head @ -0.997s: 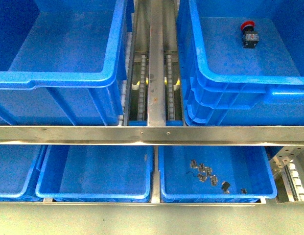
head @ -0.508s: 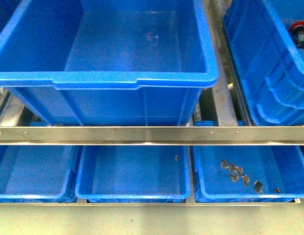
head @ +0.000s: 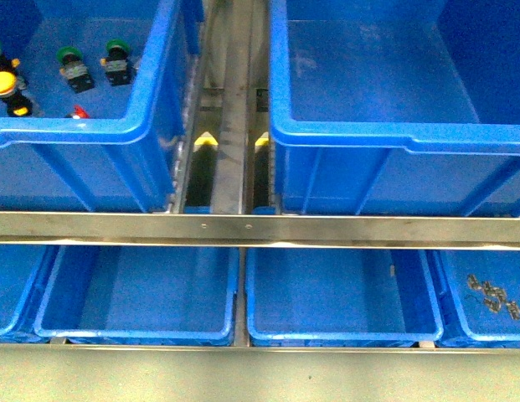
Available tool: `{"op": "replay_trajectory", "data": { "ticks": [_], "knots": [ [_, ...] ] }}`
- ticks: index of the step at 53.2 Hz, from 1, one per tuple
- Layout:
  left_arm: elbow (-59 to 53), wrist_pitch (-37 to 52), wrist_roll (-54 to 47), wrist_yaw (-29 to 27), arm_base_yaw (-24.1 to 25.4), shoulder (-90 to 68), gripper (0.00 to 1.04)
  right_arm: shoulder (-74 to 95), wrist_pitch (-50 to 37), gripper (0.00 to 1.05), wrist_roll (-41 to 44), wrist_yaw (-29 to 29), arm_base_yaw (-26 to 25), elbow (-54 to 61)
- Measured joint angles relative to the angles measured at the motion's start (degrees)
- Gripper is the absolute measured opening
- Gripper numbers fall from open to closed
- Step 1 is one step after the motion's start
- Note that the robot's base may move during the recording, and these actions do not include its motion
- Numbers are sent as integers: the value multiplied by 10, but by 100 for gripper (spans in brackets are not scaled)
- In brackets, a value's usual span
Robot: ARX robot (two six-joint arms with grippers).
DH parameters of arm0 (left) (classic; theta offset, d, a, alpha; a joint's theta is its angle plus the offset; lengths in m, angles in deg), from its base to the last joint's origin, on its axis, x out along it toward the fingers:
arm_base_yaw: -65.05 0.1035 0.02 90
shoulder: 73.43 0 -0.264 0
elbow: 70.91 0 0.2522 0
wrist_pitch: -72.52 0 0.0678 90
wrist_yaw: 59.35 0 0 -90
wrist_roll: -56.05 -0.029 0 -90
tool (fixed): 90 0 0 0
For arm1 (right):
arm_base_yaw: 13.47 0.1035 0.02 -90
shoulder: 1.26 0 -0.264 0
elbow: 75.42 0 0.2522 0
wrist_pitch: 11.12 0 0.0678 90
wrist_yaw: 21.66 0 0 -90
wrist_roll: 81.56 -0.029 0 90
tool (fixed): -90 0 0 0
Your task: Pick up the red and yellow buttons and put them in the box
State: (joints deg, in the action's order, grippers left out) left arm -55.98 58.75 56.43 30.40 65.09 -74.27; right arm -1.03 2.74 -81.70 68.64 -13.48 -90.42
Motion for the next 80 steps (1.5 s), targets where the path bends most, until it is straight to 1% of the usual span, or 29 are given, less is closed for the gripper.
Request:
{"op": "replay_trajectory", "data": {
  "ticks": [80],
  "knots": [
    [0, 0, 0, 2, 0, 0, 97, 0, 0, 98, 0, -3, 0, 0]
  ]
}}
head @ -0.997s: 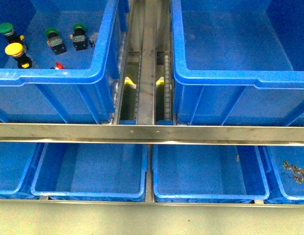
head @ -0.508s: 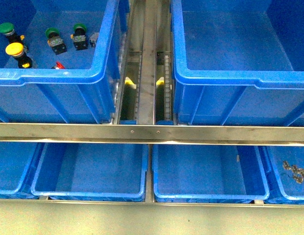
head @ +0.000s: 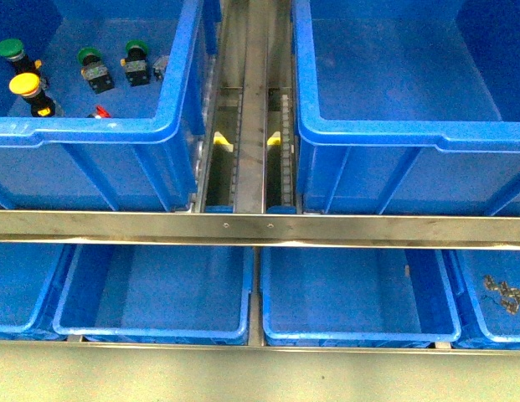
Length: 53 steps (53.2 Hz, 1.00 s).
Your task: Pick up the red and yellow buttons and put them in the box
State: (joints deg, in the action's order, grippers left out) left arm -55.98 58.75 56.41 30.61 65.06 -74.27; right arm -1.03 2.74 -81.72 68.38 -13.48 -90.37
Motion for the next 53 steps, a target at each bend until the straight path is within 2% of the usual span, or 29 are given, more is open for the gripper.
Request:
{"op": "replay_trajectory", "data": {
  "ticks": [53],
  "knots": [
    [0, 0, -1, 0, 0, 0, 97, 0, 0, 98, 0, 0, 0, 0]
  ]
}}
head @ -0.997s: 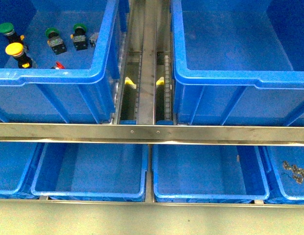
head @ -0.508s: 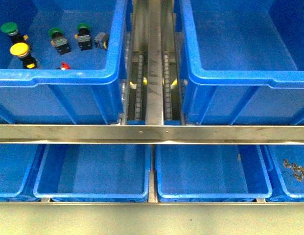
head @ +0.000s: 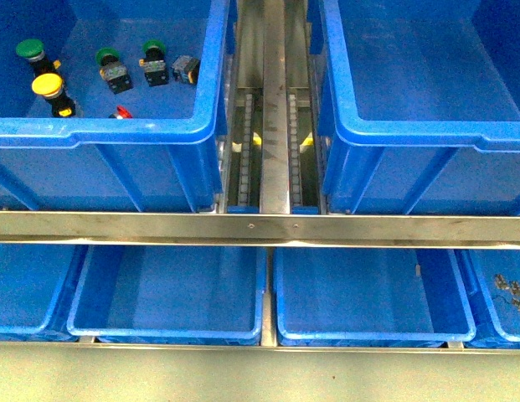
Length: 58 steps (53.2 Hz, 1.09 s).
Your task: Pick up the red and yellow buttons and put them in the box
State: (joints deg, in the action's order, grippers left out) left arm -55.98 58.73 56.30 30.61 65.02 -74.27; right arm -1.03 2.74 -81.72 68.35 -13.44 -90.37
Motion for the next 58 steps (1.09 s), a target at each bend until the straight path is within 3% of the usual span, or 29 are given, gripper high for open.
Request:
{"op": "replay_trajectory", "data": {
  "ticks": [15, 19, 21, 24, 35, 48, 58],
  "knots": [
    [1, -1, 4, -5, -1, -1, 97, 0, 0, 98, 0, 0, 0, 0],
    [115, -202, 162, -225, -47, -181, 97, 0, 0, 98, 0, -2, 0, 0],
    [176, -204, 217, -273, -37, -282, 97, 0, 0, 98, 0, 0, 0, 0],
    [238, -168, 235, -281, -24, -370, 97, 0, 0, 98, 0, 0, 0, 0],
    [441, -31, 187, -183, 15, -618, 97, -1, 0, 98, 0, 0, 0, 0],
    [580, -30, 146, -62, 18, -876, 97, -1, 0, 98, 0, 0, 0, 0],
    [680, -38, 126, -17, 17, -1017, 97, -1, 0, 98, 0, 0, 0, 0]
  ]
}}
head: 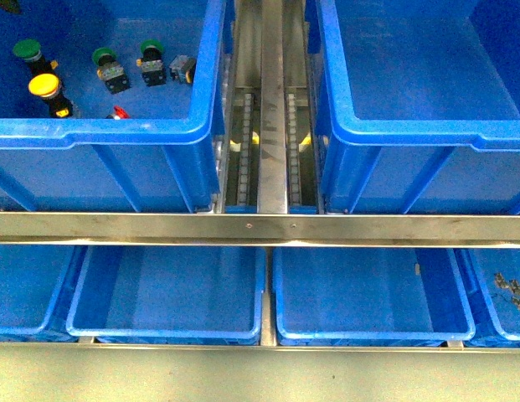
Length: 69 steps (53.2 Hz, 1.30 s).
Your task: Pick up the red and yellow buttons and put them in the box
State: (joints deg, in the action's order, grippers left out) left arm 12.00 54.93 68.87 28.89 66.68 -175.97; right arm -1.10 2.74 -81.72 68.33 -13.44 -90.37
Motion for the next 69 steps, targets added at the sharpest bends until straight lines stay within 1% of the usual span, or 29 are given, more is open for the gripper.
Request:
{"op": "replay_trajectory", "data": {
  "ticks": [6, 15, 20, 32, 50, 60, 69],
  "knots": [
    [28, -5, -11, 13, 12, -50, 97, 0, 0, 98, 0, 0, 0, 0],
    [65, -16, -30, 26, 54, -123, 97, 0, 0, 98, 0, 0, 0, 0],
    [94, -24, -43, 29, 69, -155, 97, 0, 0, 98, 0, 0, 0, 0],
    [167, -46, -53, 60, 70, -211, 97, 0, 0, 98, 0, 0, 0, 0],
    [241, -72, -75, 62, 67, -257, 97, 0, 0, 98, 0, 0, 0, 0],
    [264, -82, -86, 61, 64, -273, 97, 0, 0, 98, 0, 0, 0, 0],
    [277, -87, -102, 48, 58, -284, 97, 0, 0, 98, 0, 0, 0, 0]
  ]
}}
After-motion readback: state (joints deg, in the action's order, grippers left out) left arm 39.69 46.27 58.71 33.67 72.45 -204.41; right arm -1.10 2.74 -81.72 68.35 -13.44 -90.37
